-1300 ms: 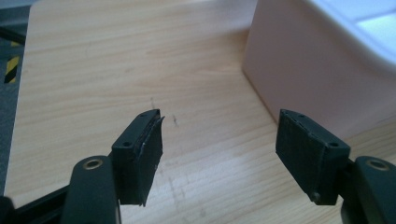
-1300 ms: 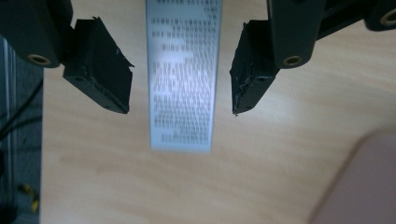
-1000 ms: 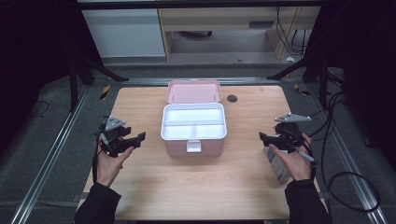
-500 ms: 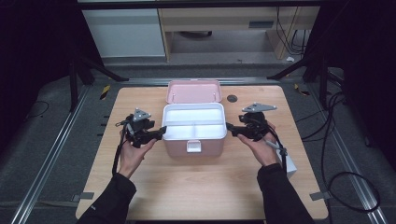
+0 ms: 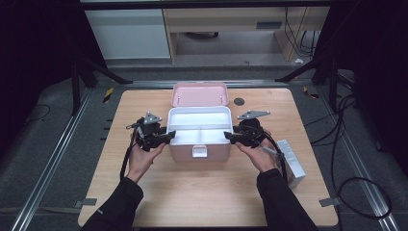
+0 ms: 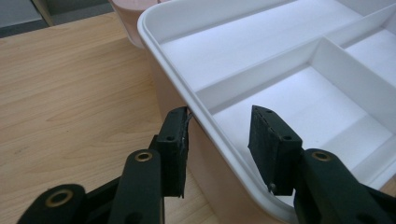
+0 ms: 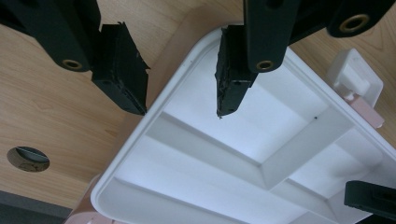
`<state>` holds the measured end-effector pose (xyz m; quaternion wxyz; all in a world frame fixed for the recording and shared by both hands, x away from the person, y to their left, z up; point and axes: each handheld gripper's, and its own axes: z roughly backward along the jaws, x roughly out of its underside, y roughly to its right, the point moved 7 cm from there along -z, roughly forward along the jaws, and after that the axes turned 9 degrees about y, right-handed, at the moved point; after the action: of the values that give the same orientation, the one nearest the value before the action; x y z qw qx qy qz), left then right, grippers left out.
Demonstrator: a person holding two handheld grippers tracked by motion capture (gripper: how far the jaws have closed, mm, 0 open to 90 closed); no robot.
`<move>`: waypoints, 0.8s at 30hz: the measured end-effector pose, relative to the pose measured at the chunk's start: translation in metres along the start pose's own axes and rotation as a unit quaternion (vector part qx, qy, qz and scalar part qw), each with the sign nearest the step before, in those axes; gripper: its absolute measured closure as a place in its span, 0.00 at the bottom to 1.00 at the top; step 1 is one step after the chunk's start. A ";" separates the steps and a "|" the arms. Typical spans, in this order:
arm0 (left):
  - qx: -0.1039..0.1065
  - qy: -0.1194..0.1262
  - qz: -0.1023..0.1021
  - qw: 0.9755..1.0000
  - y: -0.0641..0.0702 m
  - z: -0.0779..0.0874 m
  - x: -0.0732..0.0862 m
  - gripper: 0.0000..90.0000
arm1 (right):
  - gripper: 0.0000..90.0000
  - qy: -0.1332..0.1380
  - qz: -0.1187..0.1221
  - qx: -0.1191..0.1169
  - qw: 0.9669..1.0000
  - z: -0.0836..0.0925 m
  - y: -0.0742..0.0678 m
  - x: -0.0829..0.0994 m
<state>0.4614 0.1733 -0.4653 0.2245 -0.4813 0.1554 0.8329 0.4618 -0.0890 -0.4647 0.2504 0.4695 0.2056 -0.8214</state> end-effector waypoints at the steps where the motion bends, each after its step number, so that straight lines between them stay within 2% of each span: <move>1: 0.000 0.000 0.002 1.000 0.000 0.000 0.000 0.64 | 0.60 0.000 -0.001 0.000 1.000 0.000 -0.001 0.000; 6: -0.001 -0.009 0.000 1.000 0.003 0.003 0.002 0.66 | 0.60 -0.011 -0.014 0.001 1.000 0.004 -0.005 0.003; 9: -0.003 -0.009 -0.006 1.000 0.008 0.008 0.004 0.66 | 0.60 -0.015 -0.006 0.005 1.000 0.008 -0.007 0.005; 13: 0.007 -0.019 -0.020 1.000 0.010 0.007 0.008 0.62 | 0.59 -0.016 -0.003 0.005 1.000 0.012 -0.009 0.007; 14: 0.007 -0.016 -0.018 1.000 0.010 0.008 0.007 0.60 | 0.58 -0.012 0.007 0.003 1.000 0.012 -0.009 0.006; 15: 0.012 -0.012 -0.023 1.000 0.009 0.012 0.001 0.56 | 0.56 -0.009 0.024 0.014 1.000 0.014 -0.006 0.003; 16: 0.012 -0.012 -0.023 1.000 0.009 0.012 0.001 0.55 | 0.56 -0.009 0.024 0.014 1.000 0.014 -0.006 0.003; 19: 0.021 0.011 -0.018 1.000 0.004 0.025 -0.012 0.53 | 0.52 0.015 0.034 0.016 0.999 0.020 -0.001 -0.005; 22: 0.043 0.020 -0.031 0.998 0.000 0.034 -0.021 0.52 | 0.49 0.030 0.037 0.016 0.999 0.027 0.008 -0.013; 23: 0.051 0.019 -0.036 0.998 -0.001 0.036 -0.023 0.51 | 0.46 0.039 0.045 0.020 0.998 0.031 0.014 -0.020; 24: 0.056 0.016 -0.044 0.997 -0.002 0.036 -0.024 0.51 | 0.46 0.039 0.045 0.020 0.998 0.031 0.014 -0.020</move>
<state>0.4465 0.1870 -0.4264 0.2849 -0.4874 0.1844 0.8045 0.4583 -0.1136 -0.4345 0.2696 0.5148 0.1769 -0.7944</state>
